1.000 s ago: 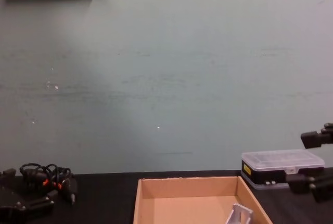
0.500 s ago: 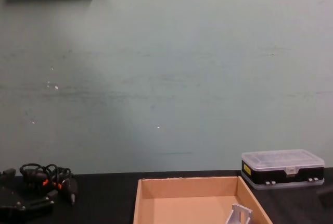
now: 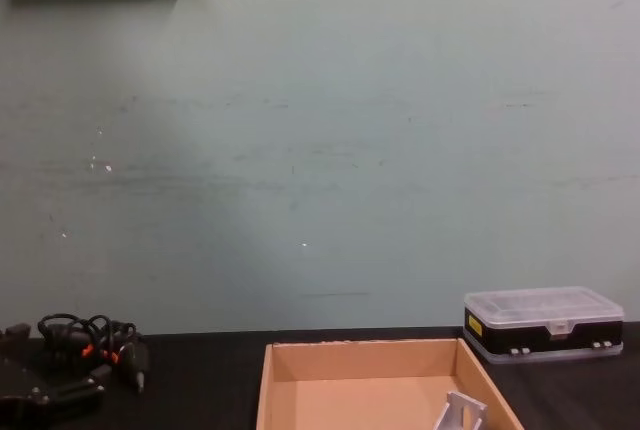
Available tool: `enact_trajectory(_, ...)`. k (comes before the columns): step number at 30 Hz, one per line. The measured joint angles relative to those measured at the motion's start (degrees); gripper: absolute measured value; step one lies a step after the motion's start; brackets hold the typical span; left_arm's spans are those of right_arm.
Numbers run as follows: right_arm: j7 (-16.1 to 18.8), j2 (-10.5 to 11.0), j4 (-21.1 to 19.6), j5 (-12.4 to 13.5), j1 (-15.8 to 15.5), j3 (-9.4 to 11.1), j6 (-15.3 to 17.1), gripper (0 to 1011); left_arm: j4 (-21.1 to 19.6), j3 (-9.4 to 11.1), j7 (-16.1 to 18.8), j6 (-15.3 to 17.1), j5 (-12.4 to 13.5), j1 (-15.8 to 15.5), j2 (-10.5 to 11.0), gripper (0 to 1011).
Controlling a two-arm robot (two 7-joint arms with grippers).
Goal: Use one hand to pick up the angle iron from the table and place it into the box.
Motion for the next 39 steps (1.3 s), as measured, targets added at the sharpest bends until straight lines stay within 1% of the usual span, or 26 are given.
enact_trajectory(3,-0.15,-0.27,0.24,-0.21,0.13,-0.84,-0.12,1003,0.0,0.0,0.0,0.0,0.0,0.0,0.0,1000)
enact_trajectory(6,-0.62,-0.99,0.78,-0.55,0.48,-2.21,-0.19,1003,0.0,0.0,0.0,0.0,0.0,0.0,0.0,1000)
enact_trajectory(9,-0.94,-1.47,1.12,-0.66,0.73,-3.02,-0.21,1002,0.0,0.0,0.0,0.0,0.0,0.0,0.0,1000)
enact_trajectory(12,-1.26,-2.16,1.58,-0.9,1.15,-4.29,-0.25,1003,0.0,0.0,0.0,0.0,0.0,0.0,0.0,1000)
enact_trajectory(17,-1.45,-2.72,1.95,-1.02,1.57,-5.7,-0.34,1002,0.0,0.0,0.0,0.0,0.0,0.0,0.0,1000)
enact_trajectory(29,-2.64,-3.64,2.76,-1.14,2.62,-8.37,-0.6,1003,0.0,0.0,0.0,0.0,0.0,0.0,0.0,1000)
enact_trajectory(39,-3.82,-5.01,4.4,-1.29,3.95,-10.72,-0.81,1002,0.0,0.0,0.0,0.0,0.0,0.0,0.0,1000)
